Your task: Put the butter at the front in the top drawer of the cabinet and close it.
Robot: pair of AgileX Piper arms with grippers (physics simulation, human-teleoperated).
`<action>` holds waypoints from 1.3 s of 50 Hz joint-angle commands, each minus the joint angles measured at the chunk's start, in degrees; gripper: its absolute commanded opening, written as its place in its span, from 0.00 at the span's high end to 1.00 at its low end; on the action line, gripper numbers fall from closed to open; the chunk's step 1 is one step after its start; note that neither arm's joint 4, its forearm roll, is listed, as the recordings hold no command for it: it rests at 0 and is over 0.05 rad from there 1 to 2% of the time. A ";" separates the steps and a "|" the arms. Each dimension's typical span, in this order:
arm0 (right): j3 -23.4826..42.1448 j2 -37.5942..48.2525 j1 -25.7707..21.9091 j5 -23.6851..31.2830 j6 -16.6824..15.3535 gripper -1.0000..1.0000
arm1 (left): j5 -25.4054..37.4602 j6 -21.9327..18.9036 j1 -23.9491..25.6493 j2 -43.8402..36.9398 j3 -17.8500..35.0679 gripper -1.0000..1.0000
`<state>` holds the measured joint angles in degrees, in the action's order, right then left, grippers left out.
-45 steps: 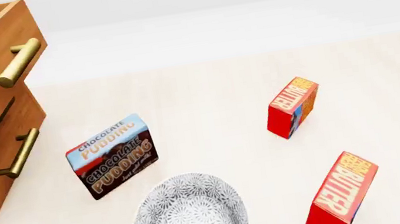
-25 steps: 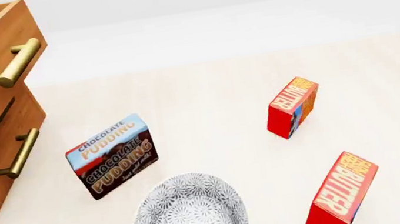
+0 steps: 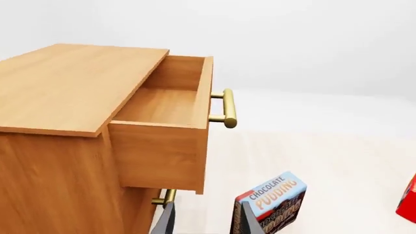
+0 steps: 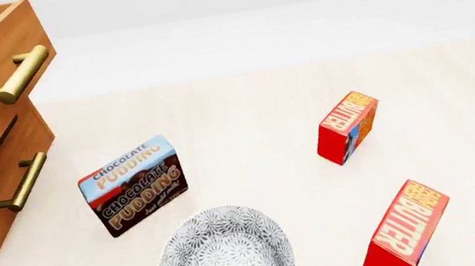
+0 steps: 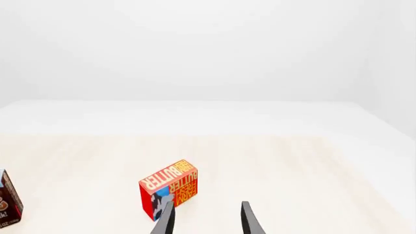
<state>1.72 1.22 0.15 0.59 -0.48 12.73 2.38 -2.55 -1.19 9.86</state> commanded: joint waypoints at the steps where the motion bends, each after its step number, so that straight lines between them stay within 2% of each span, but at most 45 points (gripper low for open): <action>1: -0.31 -0.76 -0.03 0.44 0.12 0.00 | 12.06 -1.03 -1.95 -1.77 10.82 0.00; 2: -0.31 -0.76 -0.03 0.45 0.12 0.00 | 12.07 -1.03 -1.95 -1.77 10.83 0.00; 4: -0.23 -0.65 -0.02 0.40 0.13 0.00 | 15.45 -1.87 -1.01 -1.89 14.40 0.00; 7: -0.28 -1.02 -0.02 0.72 0.13 0.00 | 16.51 -2.13 -1.75 -3.82 15.33 0.00; 8: -0.20 -0.95 -0.01 0.72 0.13 0.00 | 18.65 -1.60 -1.05 -3.50 17.56 0.00; 20: -0.17 -1.11 -0.01 0.91 0.11 0.00 | 27.85 -2.81 -0.92 -8.88 28.92 0.00; 21: -0.17 -1.11 -0.01 0.89 0.13 0.00 | 29.61 -3.13 -0.18 -10.16 31.94 0.00; 25: -0.17 -1.11 -0.01 0.89 0.13 0.00 | 29.64 -3.13 -0.18 -10.18 31.99 0.00; 26: -0.17 -1.11 -0.01 0.90 0.15 0.00 | 32.43 -3.03 0.66 -13.16 36.64 0.00; 27: -0.17 -1.11 -0.01 0.91 0.12 0.00 | 32.99 -3.14 0.62 -13.70 37.56 0.00; 34: -0.17 -1.11 0.00 0.90 0.16 0.00 | 35.53 -2.82 1.11 -17.96 43.43 0.00; 39: -0.17 -1.11 0.00 0.91 0.15 0.00 | 35.94 -1.34 3.19 -22.23 45.23 0.00; 42: -0.17 -1.11 -0.01 0.91 0.15 0.00 | 37.14 -1.99 2.11 -24.34 47.12 0.00; 49: -0.17 -1.11 -0.01 0.91 0.16 0.00 | 39.74 -1.91 4.09 -29.68 52.67 0.00; 58: -0.17 -1.11 0.00 0.91 0.14 0.00 | 44.06 -3.08 3.27 -33.44 59.78 0.00; 59: -0.17 -1.11 0.01 0.92 0.15 0.00 | 44.47 -2.64 5.31 -34.83 60.84 0.00; 65: -0.17 -1.11 -0.01 0.90 0.15 0.00 | 47.06 -2.68 4.58 -37.15 64.18 0.00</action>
<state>1.95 0.50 0.18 1.51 -0.46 55.08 -0.14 1.42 -33.93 67.22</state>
